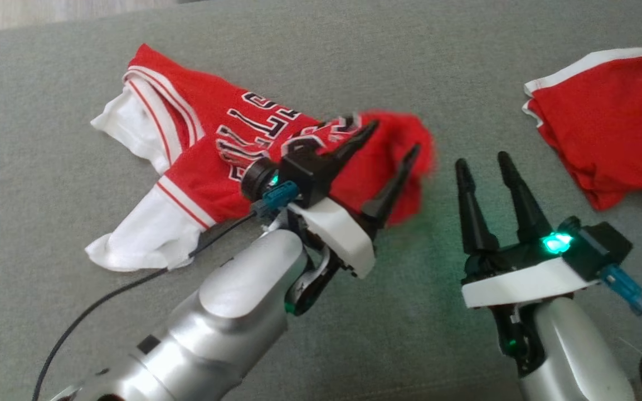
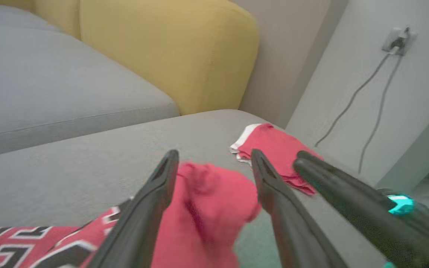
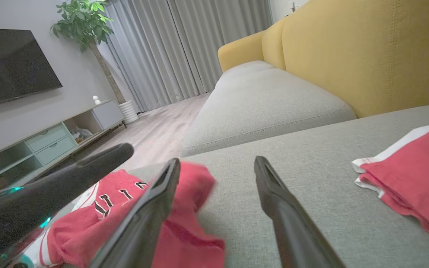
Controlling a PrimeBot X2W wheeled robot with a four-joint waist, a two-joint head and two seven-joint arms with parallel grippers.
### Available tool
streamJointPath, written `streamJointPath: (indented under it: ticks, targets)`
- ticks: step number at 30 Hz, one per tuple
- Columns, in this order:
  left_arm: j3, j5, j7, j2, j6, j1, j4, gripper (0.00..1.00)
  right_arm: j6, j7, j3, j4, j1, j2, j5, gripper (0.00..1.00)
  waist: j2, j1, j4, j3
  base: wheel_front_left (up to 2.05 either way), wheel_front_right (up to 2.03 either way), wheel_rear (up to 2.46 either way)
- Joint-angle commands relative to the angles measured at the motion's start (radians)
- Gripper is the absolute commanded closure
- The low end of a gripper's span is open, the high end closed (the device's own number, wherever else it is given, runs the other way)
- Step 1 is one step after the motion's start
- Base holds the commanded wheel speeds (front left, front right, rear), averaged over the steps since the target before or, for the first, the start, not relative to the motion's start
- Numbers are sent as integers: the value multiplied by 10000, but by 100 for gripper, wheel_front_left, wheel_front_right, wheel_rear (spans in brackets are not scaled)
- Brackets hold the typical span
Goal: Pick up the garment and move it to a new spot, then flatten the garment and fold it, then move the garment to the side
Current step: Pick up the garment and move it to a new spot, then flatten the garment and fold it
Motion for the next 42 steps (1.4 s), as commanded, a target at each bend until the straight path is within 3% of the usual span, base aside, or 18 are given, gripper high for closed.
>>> streamJointPath:
  ticks: [1,6,11,16,21,25,29,42]
  targets:
    - [273,53,-267,44,113,-503,-39,0,-9,-108,133,-378,-267,-18,-12,0,0,-2,165,-27,0,0,0]
    - [672,242,-1079,308,327,-511,684,0,-9,-108,25,-288,-170,-18,-162,0,0,-2,806,-410,0,0,0]
    - [1412,556,-1378,1152,638,-16,665,0,-9,-108,-140,-157,16,-18,-375,0,0,-2,1638,-1030,0,0,0]
    - [2447,1223,-1398,2227,1066,1349,-413,0,-9,-108,-304,-29,298,-18,-464,0,0,-2,2260,-1466,0,0,0]
    - [3375,1807,-1400,2862,1481,3511,-1702,0,-9,-108,-335,272,684,-18,-502,0,0,-2,2454,-1724,0,0,0]
    - [4092,1989,-1401,2721,1677,5127,-2546,0,-9,-108,-367,616,1059,-18,-552,0,0,-2,2479,-1817,0,0,0]
    - [4731,2262,-1402,2397,1578,5810,-2959,0,-9,-108,-629,672,1268,-18,-580,0,0,-2,2598,-1773,0,0,0]
    - [5473,3134,-1402,1552,751,5725,-2721,0,-9,1524,-820,1812,768,-19,-3788,0,0,-2,2932,-1168,0,0,0]
